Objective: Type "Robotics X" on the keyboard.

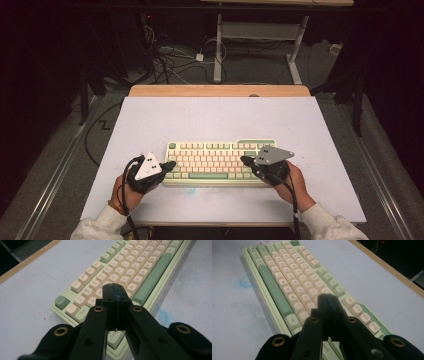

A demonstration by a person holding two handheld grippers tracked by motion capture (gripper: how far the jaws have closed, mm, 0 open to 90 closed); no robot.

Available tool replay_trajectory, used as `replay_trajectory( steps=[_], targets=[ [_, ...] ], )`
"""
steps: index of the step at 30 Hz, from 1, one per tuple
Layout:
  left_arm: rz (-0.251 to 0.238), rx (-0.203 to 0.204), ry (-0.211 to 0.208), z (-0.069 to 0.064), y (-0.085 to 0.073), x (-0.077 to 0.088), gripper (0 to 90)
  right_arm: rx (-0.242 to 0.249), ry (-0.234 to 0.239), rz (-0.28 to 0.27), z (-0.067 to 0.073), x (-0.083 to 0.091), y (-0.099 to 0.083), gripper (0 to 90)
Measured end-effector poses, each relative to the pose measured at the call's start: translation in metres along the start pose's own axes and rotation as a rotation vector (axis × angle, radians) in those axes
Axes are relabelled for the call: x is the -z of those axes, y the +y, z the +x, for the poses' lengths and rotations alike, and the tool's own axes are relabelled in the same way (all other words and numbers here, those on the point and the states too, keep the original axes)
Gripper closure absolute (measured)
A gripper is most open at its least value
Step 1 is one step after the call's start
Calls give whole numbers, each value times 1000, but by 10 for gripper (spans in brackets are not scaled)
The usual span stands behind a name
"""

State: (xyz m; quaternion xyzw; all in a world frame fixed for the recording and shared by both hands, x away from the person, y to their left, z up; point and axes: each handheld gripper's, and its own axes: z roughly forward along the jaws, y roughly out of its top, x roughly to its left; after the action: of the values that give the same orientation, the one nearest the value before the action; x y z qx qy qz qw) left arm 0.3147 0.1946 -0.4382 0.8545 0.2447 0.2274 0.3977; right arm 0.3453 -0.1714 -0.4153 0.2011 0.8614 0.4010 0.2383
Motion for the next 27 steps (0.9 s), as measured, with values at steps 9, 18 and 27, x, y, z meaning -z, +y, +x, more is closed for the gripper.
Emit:
replay_trajectory(
  steps=[9,18,27],
  targets=[
    [15,14,-12,-1,-11,5,876,15,10,48,1,-30,7,900],
    [35,16,-11,-2,-15,7,876,7,8,76,-1,-44,8,900],
    [49,-6,-15,-3,-15,2,876,14,20,98,1,-59,11,900]
  ],
)
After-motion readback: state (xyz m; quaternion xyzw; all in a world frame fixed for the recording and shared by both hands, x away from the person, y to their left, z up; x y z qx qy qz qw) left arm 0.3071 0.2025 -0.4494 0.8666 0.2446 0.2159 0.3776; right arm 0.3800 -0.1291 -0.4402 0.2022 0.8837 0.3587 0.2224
